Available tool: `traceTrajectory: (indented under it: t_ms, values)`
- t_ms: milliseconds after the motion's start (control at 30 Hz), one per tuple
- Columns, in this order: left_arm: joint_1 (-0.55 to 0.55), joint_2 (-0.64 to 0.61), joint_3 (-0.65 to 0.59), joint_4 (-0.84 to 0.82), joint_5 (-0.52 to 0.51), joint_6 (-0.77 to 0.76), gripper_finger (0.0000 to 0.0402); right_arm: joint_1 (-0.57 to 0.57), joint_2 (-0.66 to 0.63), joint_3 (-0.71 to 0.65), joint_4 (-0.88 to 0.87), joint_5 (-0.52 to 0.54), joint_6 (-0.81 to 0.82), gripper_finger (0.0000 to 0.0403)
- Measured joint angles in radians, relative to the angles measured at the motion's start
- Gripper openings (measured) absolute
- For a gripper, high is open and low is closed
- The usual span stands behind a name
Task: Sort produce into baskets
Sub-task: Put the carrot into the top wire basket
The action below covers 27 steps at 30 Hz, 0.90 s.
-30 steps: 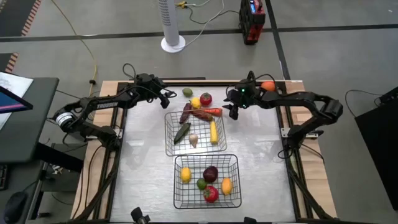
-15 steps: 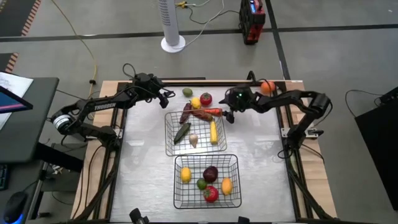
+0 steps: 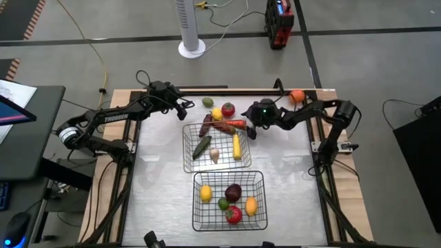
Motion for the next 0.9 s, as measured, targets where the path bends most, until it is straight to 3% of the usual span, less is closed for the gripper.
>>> traceTrajectory:
  t_ms: [200, 700, 900]
  values:
    - [-0.001, 0.0, 0.0, 0.005, -0.004, 0.003, 0.0208, 0.008, -0.007, 0.0, -0.042, 0.061, -0.02, 0.0321]
    - [-0.001, 0.0, 0.0, 0.004, -0.007, 0.006, 0.0208, 0.001, -0.007, 0.0, -0.047, 0.039, -0.053, 0.0195]
    - [-0.001, 0.0, 0.0, 0.003, -0.007, 0.006, 0.0208, -0.007, -0.016, 0.0, -0.06, 0.017, -0.053, 0.0187]
